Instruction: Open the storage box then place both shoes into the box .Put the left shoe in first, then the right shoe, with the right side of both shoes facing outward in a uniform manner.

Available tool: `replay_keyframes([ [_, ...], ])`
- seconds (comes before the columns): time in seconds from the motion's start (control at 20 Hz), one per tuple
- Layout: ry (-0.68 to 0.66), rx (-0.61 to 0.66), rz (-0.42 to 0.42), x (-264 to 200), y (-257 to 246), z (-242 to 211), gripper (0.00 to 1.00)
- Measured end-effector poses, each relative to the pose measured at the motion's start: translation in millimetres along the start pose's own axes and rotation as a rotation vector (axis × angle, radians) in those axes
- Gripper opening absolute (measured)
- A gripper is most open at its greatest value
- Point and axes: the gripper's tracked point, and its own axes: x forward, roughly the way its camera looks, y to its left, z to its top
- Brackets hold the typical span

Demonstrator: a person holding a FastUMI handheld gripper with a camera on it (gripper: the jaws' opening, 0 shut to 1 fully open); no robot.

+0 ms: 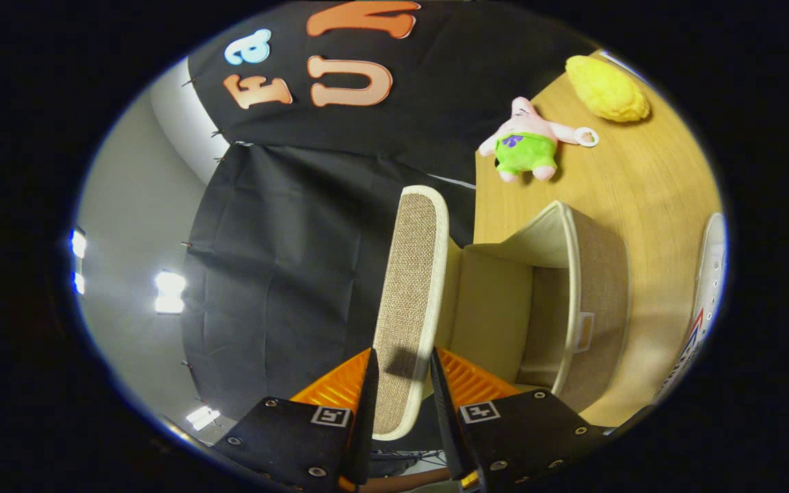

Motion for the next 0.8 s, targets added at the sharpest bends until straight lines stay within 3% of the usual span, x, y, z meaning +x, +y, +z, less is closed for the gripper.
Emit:
replay_keyframes([
  [0.4,0.013,0.000,0.075,72.9,68.6,6.5,0.12],
  [0.55,0.037,-0.026,0.062,100.6,82.1,-2.1,0.08],
  [0.65,0.052,-0.041,0.008,119.6,79.8,-8.5,0.07],
  [0.75,0.053,-0.035,-0.038,137.2,76.3,-9.6,0.08],
  [0.8,0.047,-0.036,-0.048,143.0,76.3,-7.6,0.13],
])
